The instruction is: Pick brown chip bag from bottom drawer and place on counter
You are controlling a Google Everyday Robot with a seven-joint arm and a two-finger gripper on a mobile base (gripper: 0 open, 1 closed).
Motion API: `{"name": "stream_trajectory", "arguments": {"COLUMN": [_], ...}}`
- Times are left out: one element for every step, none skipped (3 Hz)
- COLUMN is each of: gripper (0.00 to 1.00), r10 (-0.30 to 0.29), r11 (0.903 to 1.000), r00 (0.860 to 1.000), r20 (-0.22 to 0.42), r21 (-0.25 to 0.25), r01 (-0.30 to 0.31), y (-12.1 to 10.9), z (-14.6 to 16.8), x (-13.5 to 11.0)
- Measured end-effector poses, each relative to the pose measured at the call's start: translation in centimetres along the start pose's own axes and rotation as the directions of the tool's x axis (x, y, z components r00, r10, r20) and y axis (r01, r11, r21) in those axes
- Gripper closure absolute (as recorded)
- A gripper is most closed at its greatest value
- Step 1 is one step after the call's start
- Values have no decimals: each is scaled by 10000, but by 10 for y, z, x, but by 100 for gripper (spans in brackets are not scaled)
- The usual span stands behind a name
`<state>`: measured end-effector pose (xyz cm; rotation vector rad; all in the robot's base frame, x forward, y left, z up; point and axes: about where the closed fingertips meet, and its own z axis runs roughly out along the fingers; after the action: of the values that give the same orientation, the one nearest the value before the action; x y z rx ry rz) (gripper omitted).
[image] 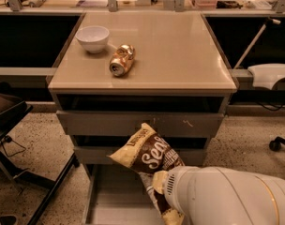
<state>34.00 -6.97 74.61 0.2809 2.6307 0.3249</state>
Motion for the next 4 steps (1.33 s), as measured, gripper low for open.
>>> {"name": "stream_trajectory", "arguments": {"gripper": [100, 100, 100, 100], "r10": [3, -17, 307, 1402], "r11": [10000, 10000, 9994, 9886], "r00": [10000, 10000, 9990, 9849], "r20": [-1, -36, -333, -1017], "r21": [8, 16, -159, -406], "r01": [-3, 17, -313, -1450], "y": [0, 0, -27, -65], "z": [0, 1, -9, -37], "x": [0, 2, 3, 30]}}
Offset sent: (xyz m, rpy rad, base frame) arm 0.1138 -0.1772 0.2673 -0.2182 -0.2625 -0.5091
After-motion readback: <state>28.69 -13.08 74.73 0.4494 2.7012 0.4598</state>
